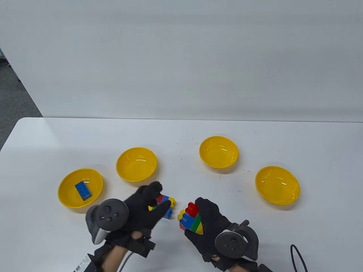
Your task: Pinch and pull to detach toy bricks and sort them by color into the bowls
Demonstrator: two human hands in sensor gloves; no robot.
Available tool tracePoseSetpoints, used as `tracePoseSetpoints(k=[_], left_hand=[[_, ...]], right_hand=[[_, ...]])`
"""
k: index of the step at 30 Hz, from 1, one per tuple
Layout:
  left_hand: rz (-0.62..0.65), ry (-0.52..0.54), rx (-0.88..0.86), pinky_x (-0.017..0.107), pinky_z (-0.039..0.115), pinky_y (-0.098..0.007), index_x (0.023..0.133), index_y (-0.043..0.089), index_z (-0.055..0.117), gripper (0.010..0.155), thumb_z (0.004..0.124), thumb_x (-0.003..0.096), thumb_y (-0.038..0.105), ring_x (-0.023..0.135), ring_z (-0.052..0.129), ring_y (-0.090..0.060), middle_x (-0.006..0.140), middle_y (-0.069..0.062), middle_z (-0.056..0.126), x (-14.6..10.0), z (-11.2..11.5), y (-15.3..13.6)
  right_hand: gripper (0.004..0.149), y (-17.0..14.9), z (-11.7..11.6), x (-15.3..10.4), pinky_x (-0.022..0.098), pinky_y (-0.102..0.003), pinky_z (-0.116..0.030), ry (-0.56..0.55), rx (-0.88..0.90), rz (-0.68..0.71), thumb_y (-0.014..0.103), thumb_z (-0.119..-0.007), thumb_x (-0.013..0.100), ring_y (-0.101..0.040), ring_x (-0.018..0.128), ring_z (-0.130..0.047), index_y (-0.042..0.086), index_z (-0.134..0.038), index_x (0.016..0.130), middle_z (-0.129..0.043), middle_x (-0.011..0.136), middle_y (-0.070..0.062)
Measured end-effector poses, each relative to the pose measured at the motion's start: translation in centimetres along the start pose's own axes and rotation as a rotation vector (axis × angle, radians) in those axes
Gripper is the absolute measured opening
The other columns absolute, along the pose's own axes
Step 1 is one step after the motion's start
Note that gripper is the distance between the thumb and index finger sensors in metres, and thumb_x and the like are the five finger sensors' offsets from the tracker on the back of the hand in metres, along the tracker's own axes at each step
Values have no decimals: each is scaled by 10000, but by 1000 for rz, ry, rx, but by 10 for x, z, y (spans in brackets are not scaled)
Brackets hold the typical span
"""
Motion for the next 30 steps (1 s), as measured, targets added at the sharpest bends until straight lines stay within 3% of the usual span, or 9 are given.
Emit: tracePoseSetpoints(k=[3, 5, 12, 16, 18, 22, 25, 27, 30], left_hand=[[-39, -223, -21, 331, 879, -472, 1007, 186, 708, 890, 827, 365, 792, 567, 1028, -359, 881, -158, 891, -3, 42, -13], [-39, -241, -95, 306, 884, -471, 941, 191, 801, 768, 875, 394, 725, 522, 1050, -347, 797, -144, 956, -5, 50, -16], [-37, -266, -264, 244, 899, -457, 850, 130, 888, 662, 946, 401, 614, 404, 1082, -322, 656, -160, 1018, -6, 50, -24], [-61, -301, -389, 237, 907, -446, 839, 122, 909, 673, 935, 389, 621, 388, 1090, -314, 632, -160, 1032, -5, 50, -35], [-69, -369, -566, 252, 895, -469, 857, 104, 901, 672, 946, 401, 595, 416, 1082, -340, 656, -182, 1023, -4, 55, -38], [-48, -345, -471, 279, 902, -463, 879, 133, 868, 671, 928, 409, 609, 457, 1076, -329, 696, -161, 1004, -2, 47, -34], [-42, -226, -411, 310, 895, -483, 898, 132, 846, 670, 929, 420, 594, 488, 1064, -347, 726, -172, 983, -3, 21, -29], [-40, -55, -284, 334, 891, -496, 917, 129, 829, 673, 930, 424, 577, 517, 1053, -362, 755, -185, 966, 0, -25, -24], [-76, 84, 10, 392, 878, -519, 958, 140, 784, 682, 937, 433, 547, 590, 1026, -384, 824, -198, 922, 9, -95, -16]], right_hand=[[951, 7, -2, -1, 284, -527, -954, -8, -63, 39, 467, -1003, 286, -401, 450, -1056, -94, -607, 945, -752, 839, -347], [952, 12, -5, -2, 279, -527, -959, -10, -110, 71, 466, -1007, 282, -401, 445, -1061, -100, -617, 940, -762, 834, -350], [948, 21, -3, -4, 244, -496, -1000, -25, -109, 113, 485, -1018, 271, -381, 412, -1099, -109, -664, 920, -812, 808, -349], [949, 18, 2, -3, 226, -470, -1031, -34, -31, 89, 494, -1022, 260, -366, 398, -1124, -110, -688, 910, -841, 794, -347], [947, 11, 4, -2, 219, -474, -1033, -32, 100, 20, 486, -1026, 260, -373, 391, -1128, -118, -690, 908, -844, 791, -354], [951, 2, -1, -3, 287, -490, -987, -9, 178, -42, 471, -1002, 283, -382, 459, -1073, -92, -621, 947, -771, 846, -341], [950, -6, -5, -1, 349, -515, -940, 34, 219, -83, 441, -990, 295, -401, 530, -1019, -55, -558, 982, -697, 899, -329], [945, -12, -5, -2, 382, -521, -922, 76, 237, -107, 427, -989, 300, -406, 568, -997, -16, -539, 1004, -664, 918, -340], [939, -18, -6, -2, 414, -529, -900, 127, 227, -123, 409, -992, 304, -411, 609, -968, 48, -517, 1029, -623, 934, -356]])
Point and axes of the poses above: the tracker on the back of each hand, its own y axis roughly to the thumb side, its own x axis roughly from the wrist to the fingertips, z = x × y, the point moved 2 cm from there along x, roughly from the wrist to the fingertips
